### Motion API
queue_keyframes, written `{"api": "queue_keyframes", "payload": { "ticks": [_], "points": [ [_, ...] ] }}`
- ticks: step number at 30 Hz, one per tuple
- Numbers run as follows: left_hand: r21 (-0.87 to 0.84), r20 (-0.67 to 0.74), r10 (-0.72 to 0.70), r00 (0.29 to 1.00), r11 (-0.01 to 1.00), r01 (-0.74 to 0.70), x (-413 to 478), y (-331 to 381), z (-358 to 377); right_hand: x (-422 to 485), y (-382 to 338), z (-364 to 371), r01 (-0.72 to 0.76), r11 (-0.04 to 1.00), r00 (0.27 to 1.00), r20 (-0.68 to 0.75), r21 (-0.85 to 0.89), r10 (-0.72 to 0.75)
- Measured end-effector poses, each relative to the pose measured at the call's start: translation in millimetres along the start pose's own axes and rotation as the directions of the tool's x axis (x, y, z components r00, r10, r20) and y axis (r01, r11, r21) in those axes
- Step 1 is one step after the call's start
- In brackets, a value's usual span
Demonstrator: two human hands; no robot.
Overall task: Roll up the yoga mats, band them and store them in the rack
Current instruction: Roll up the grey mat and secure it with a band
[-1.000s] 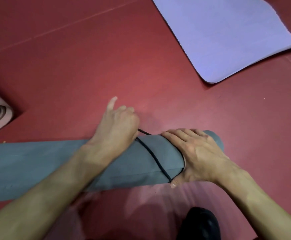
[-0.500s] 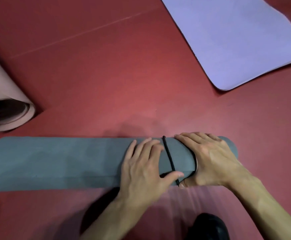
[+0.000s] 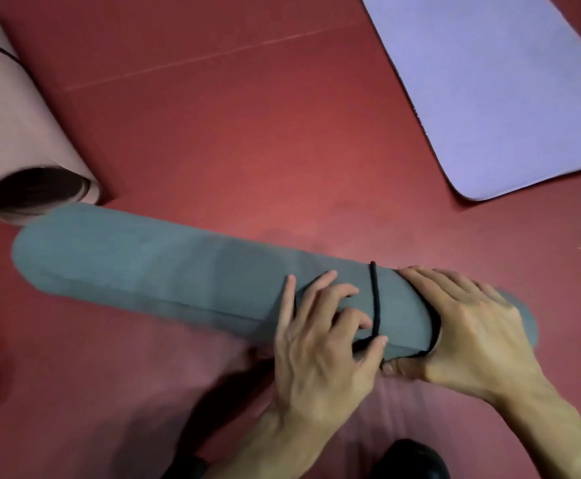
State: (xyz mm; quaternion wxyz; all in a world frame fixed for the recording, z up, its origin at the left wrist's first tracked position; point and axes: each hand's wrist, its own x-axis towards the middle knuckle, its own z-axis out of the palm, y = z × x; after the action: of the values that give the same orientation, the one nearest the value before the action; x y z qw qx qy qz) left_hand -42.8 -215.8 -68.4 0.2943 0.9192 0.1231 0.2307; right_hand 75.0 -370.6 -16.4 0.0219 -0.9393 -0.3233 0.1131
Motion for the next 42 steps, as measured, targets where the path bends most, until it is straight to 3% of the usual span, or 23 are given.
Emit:
{"api": "queue_keyframes", "payload": {
  "ticks": [7,13,17,21,23,25,26,28,33,38,42],
  "points": [
    [-0.141,-0.043,0.154,0.987,0.977,-0.158,13.1,44.0,52.0,-49.2,30.4,0.3,-0.337,0.94,0.941,0.005,0.059,0.338],
    [-0.034,-0.099,0.24,0.966,0.969,-0.244,25.5,27.3,58.1,-51.8,8.4,15.9,-0.514,0.851,0.851,-0.057,0.113,0.522],
    [0.091,-0.119,0.188,0.975,0.98,-0.178,52.2,-30.8,28.9,-38.7,-33.2,25.0,-0.556,0.808,0.831,0.093,0.195,0.549],
    [0.084,-0.128,0.219,0.967,0.974,-0.209,33.3,-62.2,18.9,-51.6,-63.2,48.8,-0.465,0.855,0.885,0.131,0.228,0.446],
    [0.015,-0.146,0.171,0.974,0.985,-0.171,19.3,-69.7,21.5,-48.1,-62.5,50.3,-0.383,0.861,0.924,0.12,0.334,0.364],
    [-0.093,-0.128,0.08,0.988,0.991,-0.092,8.0,-75.9,22.5,-33.7,-55.2,44.4,-0.206,0.878,0.977,0.049,0.432,0.205],
    [-0.152,-0.108,0.023,0.994,0.988,-0.039,1.6,-77.4,22.1,-21.6,-51.1,41.0,-0.079,0.909,0.992,-0.054,0.409,0.11],
    [-0.243,-0.065,-0.077,0.995,0.968,0.059,-14.3,-76.9,21.6,4.3,-40.4,39.8,0.099,0.928,0.975,-0.221,0.36,-0.018],
    [-0.273,-0.07,-0.2,0.977,0.946,0.174,-41.4,-81.1,18.4,37.0,-4.2,44.6,0.361,0.818,0.926,-0.279,0.448,-0.256],
    [-0.133,-0.096,-0.051,0.994,0.99,0.038,-29.8,-84.9,22.6,32.2,10.4,51.0,0.434,0.846,0.877,-0.359,0.31,-0.319],
    [0.0,-0.122,-0.066,0.99,0.998,0.067,-9.1,-98.7,18.4,40.2,4.1,58.0,0.36,0.9,0.876,-0.419,0.244,-0.237]
  ]
}}
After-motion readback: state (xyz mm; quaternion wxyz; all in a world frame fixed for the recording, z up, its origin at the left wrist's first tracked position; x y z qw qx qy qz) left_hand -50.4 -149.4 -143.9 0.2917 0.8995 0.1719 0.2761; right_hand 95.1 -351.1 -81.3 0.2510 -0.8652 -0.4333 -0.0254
